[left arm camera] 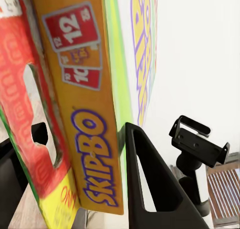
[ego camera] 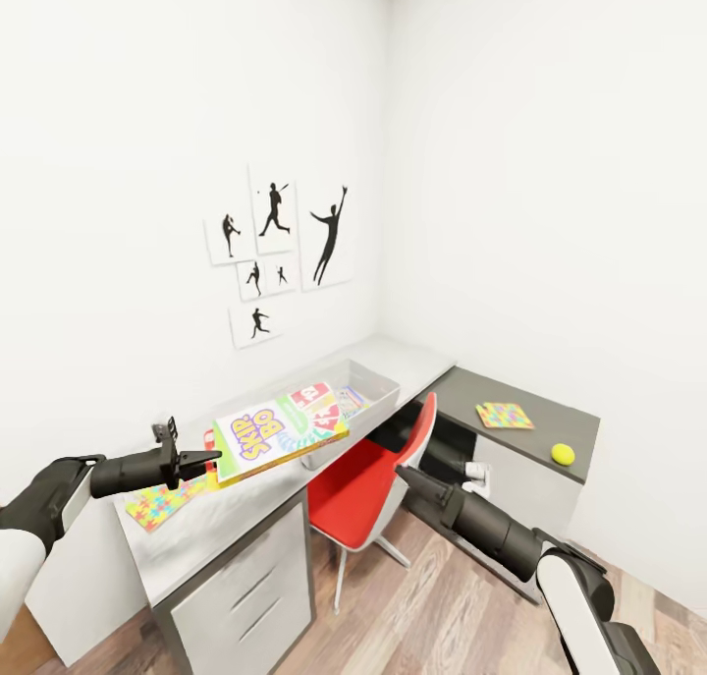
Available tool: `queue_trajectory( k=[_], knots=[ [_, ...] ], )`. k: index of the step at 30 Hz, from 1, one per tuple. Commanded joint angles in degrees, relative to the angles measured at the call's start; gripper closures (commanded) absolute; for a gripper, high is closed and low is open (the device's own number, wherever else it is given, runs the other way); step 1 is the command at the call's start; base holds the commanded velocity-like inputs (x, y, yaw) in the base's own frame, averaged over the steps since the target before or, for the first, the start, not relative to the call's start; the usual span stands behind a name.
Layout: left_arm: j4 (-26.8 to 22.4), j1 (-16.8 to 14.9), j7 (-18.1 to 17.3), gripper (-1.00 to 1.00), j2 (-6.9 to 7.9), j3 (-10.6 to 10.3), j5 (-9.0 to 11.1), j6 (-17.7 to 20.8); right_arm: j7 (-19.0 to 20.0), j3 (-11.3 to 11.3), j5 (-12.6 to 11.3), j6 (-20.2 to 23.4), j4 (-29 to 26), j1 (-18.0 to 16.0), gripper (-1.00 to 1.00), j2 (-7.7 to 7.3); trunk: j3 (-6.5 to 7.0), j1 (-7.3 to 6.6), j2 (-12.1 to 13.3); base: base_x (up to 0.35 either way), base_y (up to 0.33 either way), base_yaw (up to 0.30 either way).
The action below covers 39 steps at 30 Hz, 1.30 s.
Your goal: Put all the toys in the child's room - the three board games (two on the bed and one on the table), the two jigsaw puzzles on the table, and the tennis ball on the table - inside the toy box on the table in the child's room.
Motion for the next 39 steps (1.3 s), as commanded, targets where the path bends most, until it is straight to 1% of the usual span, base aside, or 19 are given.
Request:
queue_trajectory(
  k=[1,7,13,22,33,39],
  knots=[
    [0.0,0.0,-0.2,1.0,0.01,0.1,0.0,0.6,0.0,0.0,-0.3,0.4,0.0,0.0,-1.0,0.0,0.04,0.02,0.0,0.0,-0.265,-0.216],
    [0.0,0.0,-0.2,1.0,0.06,0.1,-0.1,0.6,0.0,0.0,-0.3,0.4,0.0,0.0,-1.0,0.01,0.41,0.02,0.0,0.007,-0.28,-0.22],
    [0.0,0.0,-0.2,1.0,0.03,0.1,-0.1,0.6,0.0,0.0,-0.2,0.4,0.0,0.0,-1.0,0.03,0.62,0.02,0.0,0.145,-0.18,-0.14],
    [0.0,0.0,-0.2,1.0,0.08,0.1,-0.1,0.5,-0.2,0.2,-0.2,0.3,0.0,0.0,-1.0,0.08,0.64,0.02,0.0,0.225,-0.194,-0.012],
    [0.0,0.0,0.1,1.0,0.17,0.1,-0.2,0.6,-0.2,0.1,-0.2,0.3,0.0,0.0,-1.0,0.03,0.65,0.02,0.0,0.216,-0.265,0.0],
    [0.0,0.0,0.2,1.0,0.2,0.1,-0.2,0.6,-0.3,0.1,-0.2,0.4,0.0,0.0,-1.0,0.04,0.87,0.02,0.0,0.207,-0.279,0.116]
  ],
)
